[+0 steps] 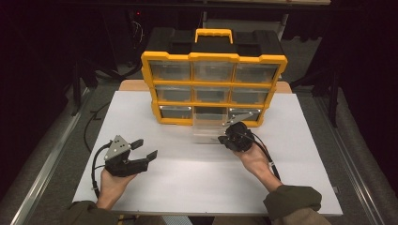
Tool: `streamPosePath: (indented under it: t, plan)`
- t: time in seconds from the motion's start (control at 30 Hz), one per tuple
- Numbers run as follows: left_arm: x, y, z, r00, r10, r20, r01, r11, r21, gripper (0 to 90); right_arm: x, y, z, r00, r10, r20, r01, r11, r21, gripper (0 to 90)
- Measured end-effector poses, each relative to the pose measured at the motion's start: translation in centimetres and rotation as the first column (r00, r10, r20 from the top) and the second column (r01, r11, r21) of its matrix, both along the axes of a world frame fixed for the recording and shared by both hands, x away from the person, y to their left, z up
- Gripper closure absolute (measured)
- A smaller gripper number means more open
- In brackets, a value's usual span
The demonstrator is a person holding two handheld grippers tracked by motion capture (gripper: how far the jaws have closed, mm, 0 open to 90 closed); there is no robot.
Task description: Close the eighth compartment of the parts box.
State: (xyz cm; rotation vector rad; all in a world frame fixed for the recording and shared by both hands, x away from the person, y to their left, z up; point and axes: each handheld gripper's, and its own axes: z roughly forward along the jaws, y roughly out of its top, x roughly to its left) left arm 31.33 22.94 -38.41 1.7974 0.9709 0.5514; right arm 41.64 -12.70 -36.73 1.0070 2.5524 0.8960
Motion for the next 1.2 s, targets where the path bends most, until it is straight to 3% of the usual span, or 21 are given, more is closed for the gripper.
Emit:
streamPosePath:
  t: [1.2]
  plan:
    - [0.0,0.0,0.0,1.0000,0.000,-0.002,0.000,1.0000,0.001,31.6,1.7,0.4,0.3,0.9999,-0.005,-0.011,0.005,1.000,-0.024,90.0]
